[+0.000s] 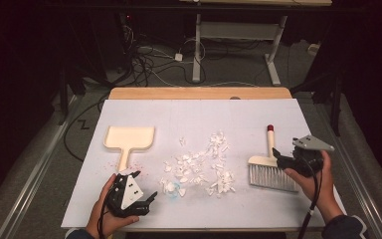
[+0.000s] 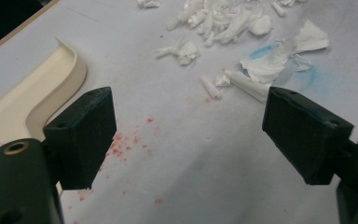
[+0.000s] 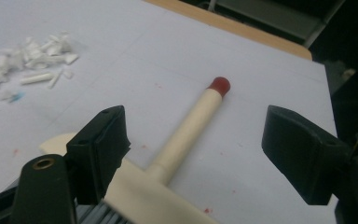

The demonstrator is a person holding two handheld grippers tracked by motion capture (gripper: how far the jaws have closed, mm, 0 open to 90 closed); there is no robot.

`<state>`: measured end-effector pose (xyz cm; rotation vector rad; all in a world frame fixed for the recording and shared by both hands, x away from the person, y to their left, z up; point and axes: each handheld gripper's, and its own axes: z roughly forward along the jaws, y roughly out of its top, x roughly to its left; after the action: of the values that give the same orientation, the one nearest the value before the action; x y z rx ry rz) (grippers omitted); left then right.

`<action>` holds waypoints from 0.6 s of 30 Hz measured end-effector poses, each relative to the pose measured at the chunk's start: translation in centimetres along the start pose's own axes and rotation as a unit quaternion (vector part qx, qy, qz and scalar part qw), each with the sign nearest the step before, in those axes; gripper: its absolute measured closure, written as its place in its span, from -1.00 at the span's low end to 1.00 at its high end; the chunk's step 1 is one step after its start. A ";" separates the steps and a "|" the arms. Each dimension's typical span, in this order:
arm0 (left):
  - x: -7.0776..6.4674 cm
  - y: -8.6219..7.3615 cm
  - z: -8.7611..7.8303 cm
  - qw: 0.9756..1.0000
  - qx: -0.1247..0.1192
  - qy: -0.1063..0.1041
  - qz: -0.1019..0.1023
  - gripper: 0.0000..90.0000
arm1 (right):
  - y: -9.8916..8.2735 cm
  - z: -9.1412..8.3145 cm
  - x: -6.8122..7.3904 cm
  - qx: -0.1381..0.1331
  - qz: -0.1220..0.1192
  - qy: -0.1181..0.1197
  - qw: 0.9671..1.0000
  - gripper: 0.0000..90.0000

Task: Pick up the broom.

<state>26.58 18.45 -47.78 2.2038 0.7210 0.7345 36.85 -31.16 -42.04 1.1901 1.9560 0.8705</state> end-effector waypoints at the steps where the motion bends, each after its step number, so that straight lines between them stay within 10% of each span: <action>1: 0.0 0.0 0.0 1.000 0.004 -0.001 0.004 -0.63 | 0.3 0.5 -0.3 0.009 0.009 -0.001 1.000 -0.48; 7: 0.0 -0.1 0.0 1.000 0.004 -0.001 0.000 -0.62 | 0.9 4.1 -1.5 0.072 0.049 0.011 0.996 -0.41; 14: 0.0 -0.1 0.0 1.000 0.008 -0.003 0.004 -0.61 | 0.5 8.5 -1.8 0.173 0.097 0.031 0.980 -0.18; 18: 0.0 -0.2 0.1 1.000 0.007 -0.004 0.003 -0.61 | 1.2 8.8 -1.0 0.187 0.073 0.035 0.979 0.16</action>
<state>26.56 18.51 -47.98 2.2220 0.7175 0.7259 44.93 -30.00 -45.69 1.5522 2.1754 0.6388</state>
